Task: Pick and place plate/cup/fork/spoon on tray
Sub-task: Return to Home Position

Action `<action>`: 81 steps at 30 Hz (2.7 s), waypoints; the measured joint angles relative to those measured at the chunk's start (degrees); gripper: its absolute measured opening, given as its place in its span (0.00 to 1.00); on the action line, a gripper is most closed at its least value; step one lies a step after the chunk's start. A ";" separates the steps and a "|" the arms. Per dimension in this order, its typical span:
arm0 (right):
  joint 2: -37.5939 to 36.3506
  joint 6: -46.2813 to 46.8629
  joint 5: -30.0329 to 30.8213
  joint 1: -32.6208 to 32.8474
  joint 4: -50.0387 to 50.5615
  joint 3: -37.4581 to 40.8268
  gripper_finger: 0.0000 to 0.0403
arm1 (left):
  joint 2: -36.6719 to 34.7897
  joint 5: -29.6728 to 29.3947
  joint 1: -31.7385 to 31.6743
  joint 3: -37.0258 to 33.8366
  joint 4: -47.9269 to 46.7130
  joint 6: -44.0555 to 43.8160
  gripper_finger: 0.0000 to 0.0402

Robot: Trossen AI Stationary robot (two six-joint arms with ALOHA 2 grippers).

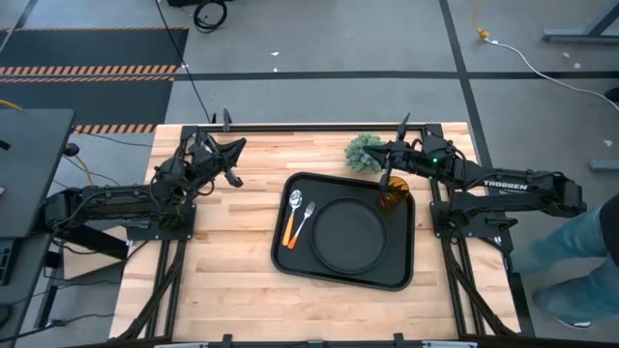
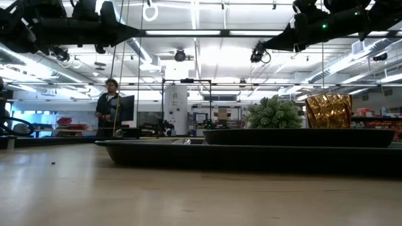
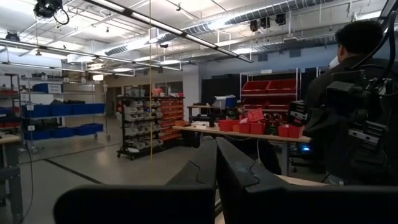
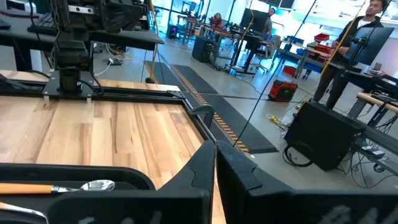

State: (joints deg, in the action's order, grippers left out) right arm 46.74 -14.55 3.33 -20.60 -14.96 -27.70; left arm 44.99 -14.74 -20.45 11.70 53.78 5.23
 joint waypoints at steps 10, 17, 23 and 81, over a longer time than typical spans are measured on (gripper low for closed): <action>0.00 0.00 0.00 0.00 0.02 0.02 0.06 | 0.00 -0.13 0.09 0.02 -3.39 0.00 0.02; 0.00 0.02 0.00 0.00 0.02 0.02 0.06 | 0.00 -0.22 0.07 0.02 -3.54 -0.01 0.02; 0.00 0.02 0.00 0.00 0.02 0.04 0.06 | 0.00 -0.24 0.07 0.02 -3.50 -0.02 0.02; -26.34 8.49 -1.38 3.30 -6.35 18.99 0.06 | 0.00 -0.24 0.05 0.02 -3.48 -0.04 0.02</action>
State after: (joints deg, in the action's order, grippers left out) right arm 20.40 -6.06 1.96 -17.30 -21.31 -8.72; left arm 44.99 -14.98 -20.40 11.73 50.30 5.19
